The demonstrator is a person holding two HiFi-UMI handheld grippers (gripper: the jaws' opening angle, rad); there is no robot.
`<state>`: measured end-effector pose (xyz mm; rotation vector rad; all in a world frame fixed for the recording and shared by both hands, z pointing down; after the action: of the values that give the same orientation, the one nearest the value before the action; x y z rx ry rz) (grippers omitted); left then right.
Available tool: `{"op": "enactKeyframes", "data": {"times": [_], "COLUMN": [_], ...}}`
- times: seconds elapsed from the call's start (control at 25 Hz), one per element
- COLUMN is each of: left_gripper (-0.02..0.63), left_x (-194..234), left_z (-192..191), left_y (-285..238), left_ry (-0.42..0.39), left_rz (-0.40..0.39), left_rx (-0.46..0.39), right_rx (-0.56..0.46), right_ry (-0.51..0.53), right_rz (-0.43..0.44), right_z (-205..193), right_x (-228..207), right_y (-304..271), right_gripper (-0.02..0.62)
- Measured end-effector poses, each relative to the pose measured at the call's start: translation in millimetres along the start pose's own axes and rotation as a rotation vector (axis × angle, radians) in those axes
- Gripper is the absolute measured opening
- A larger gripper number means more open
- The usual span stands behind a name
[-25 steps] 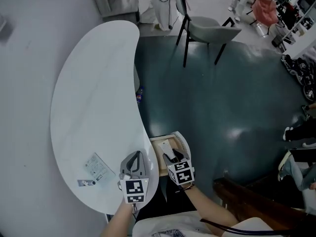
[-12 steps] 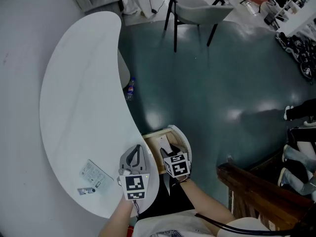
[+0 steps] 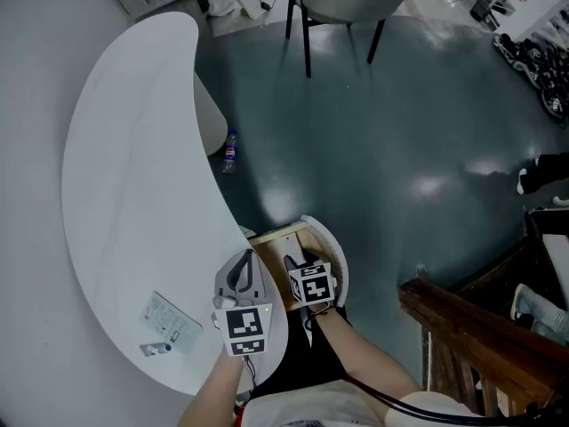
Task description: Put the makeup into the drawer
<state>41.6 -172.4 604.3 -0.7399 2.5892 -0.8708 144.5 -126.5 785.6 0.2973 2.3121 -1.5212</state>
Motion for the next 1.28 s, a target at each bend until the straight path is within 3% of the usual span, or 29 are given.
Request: {"op": "enactKeyframes", "data": {"times": [0.24,0.72,1.28], "left_gripper": [0.017,0.017,0.017], "left_x": [-1,-14,-13], "left_z": [0,0,-4], "left_y": [-4,-8,-1], "left_ry": [-0.007,-0.014,0.008], "left_rz": [0.016,0.010,0.055], "left_rx": [0.009,0.009,0.032], "right_rx": [0.031,0.119,0.158], "right_ry": [-0.067,-0.048,-0.058], "right_rz": [-0.054,-0.118,-0.089], "right_z": [-10,-24,-20], "right_x": [-18,-33,-32], "right_y": [-20,-46,-44], "right_gripper": [0.196,0.196,0.189]}}
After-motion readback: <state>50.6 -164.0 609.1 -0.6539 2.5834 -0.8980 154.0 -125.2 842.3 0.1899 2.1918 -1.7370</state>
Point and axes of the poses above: the fingertips, and each gripper's own axes: y backward along the fingers, x to its left, z out of its top, the point moved 4 cm from there along y, backward along the fingers, and after that the axes turned 9 degrees about -y, right-handed, at the moved point
